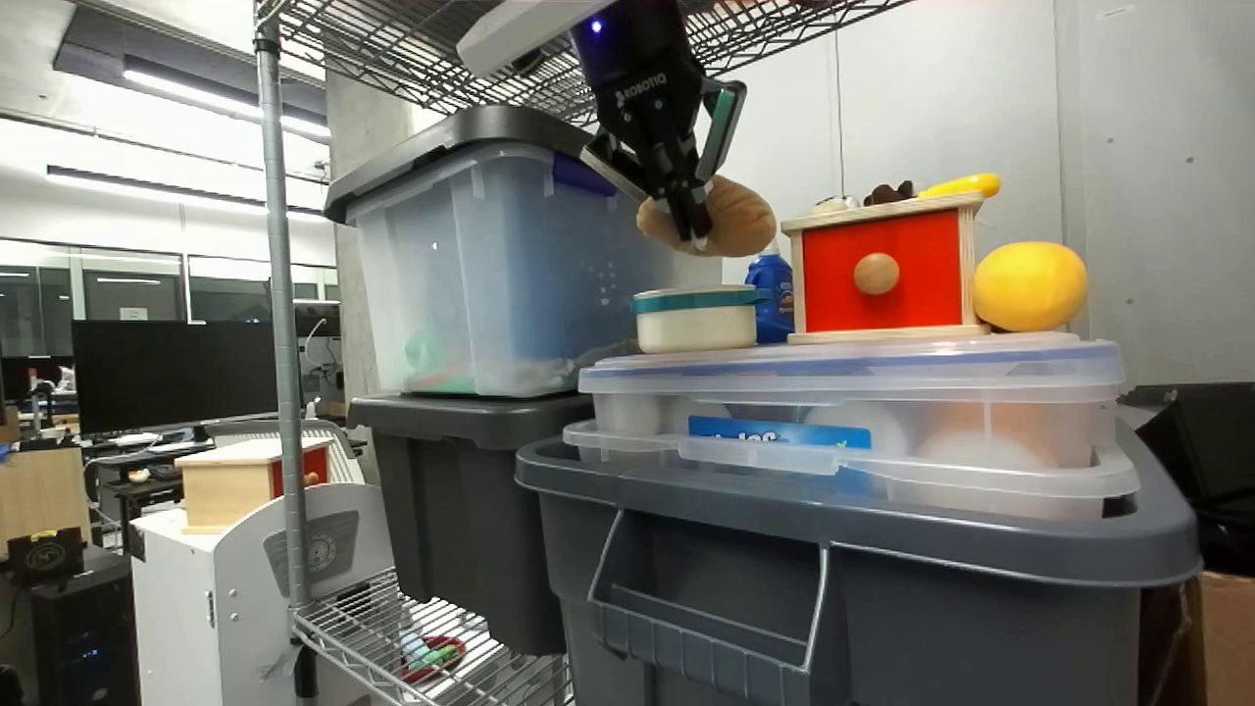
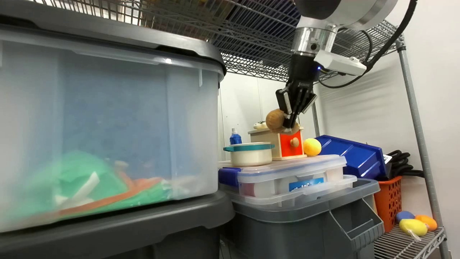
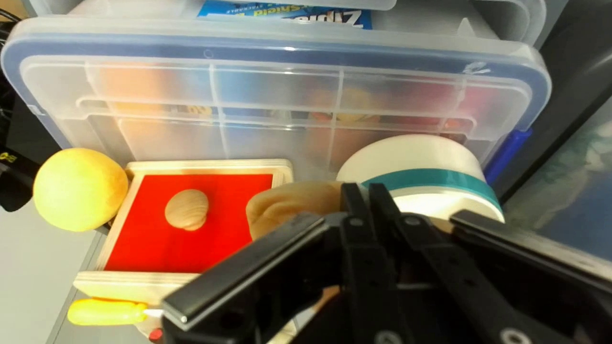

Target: Pick up the bread plush toy and the yellow plush toy and put them on the left

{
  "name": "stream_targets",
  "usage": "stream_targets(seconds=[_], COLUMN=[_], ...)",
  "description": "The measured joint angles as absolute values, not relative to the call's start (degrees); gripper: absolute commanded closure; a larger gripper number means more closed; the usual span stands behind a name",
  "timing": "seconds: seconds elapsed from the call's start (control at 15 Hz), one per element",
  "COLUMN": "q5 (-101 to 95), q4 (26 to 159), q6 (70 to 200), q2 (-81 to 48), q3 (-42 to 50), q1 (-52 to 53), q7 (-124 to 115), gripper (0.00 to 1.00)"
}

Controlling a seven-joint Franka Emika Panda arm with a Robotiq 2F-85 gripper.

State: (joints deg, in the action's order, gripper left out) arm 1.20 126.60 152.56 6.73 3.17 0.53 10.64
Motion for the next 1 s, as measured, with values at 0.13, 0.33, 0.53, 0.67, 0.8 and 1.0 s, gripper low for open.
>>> stream_targets(seconds=[0.13, 0.33, 0.53, 0.67, 0.8, 1.0], q5=[1.2, 1.2, 1.2, 1.2, 1.2, 1.1], q4=[126.1, 124.8, 123.4, 122.5, 121.9, 121.1], q6=[154.1, 155.7, 156.3, 156.4, 156.4, 156.4], q2=[5.1, 2.7, 1.4, 1.0, 0.7, 0.3], q3=[3.2, 3.2, 3.2, 3.0, 2.6, 1.6], q1=[0.4, 0.4, 0.4, 0.4, 0.4, 0.5], q7=[10.7, 10.7, 10.7, 10.6, 10.6, 10.6], gripper=[0.98, 0.98, 0.98, 0.98, 0.98, 0.98])
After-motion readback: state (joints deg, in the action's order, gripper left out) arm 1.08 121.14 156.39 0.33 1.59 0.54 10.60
